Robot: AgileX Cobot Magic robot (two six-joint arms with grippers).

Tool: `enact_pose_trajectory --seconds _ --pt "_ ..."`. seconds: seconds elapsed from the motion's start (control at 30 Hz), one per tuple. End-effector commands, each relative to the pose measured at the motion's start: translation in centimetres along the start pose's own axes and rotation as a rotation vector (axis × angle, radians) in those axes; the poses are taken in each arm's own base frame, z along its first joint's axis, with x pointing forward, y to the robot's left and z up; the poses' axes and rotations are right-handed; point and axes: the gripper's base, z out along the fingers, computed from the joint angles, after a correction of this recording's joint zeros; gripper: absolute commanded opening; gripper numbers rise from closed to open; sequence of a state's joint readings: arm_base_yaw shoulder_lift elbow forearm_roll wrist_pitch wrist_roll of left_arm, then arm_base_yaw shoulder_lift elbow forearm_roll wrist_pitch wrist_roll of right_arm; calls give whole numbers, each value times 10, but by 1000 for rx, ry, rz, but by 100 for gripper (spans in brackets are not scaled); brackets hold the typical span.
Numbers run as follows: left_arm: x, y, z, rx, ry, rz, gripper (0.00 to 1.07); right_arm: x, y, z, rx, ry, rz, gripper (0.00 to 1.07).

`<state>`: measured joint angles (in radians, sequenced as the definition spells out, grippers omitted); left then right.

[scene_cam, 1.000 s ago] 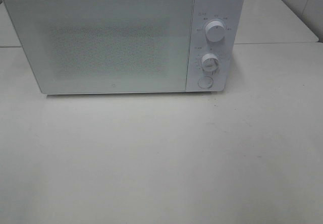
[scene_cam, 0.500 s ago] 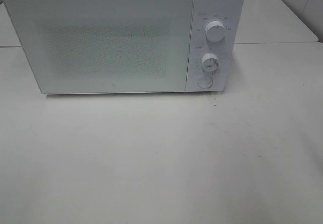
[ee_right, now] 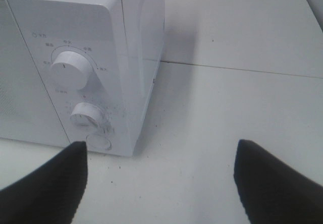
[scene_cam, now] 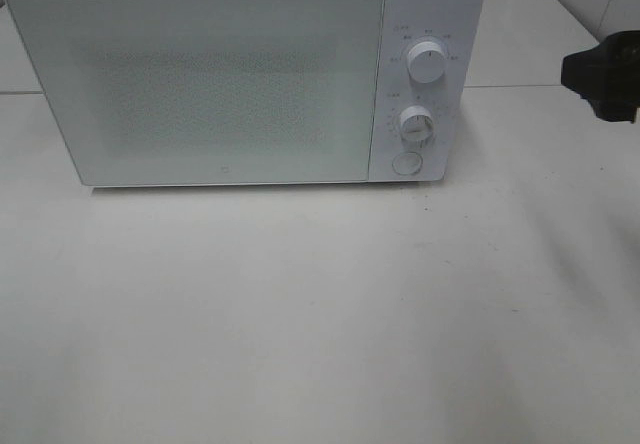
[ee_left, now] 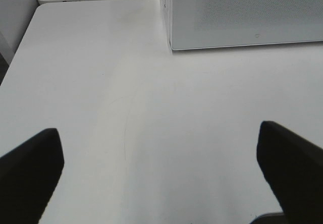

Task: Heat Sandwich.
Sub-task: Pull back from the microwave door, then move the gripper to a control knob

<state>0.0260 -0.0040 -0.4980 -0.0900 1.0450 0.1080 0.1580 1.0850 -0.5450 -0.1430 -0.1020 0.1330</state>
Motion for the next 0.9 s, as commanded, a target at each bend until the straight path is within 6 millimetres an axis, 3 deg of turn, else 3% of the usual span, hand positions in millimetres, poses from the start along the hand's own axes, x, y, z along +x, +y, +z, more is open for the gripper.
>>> enact_pose_trajectory --seconds 0.03,0.33,0.53,0.9 --pt "1 -1 -3 -1 -41 -4 100 -2 0 18 -15 -65 -6 76" --pt "1 -1 -3 -1 -41 -4 100 9 1 65 -14 -173 6 76" --pt "1 -1 -3 -1 -41 -4 100 24 16 89 29 -194 -51 76" --pt "1 -1 -3 -1 -41 -4 100 57 49 102 57 -241 -34 76"
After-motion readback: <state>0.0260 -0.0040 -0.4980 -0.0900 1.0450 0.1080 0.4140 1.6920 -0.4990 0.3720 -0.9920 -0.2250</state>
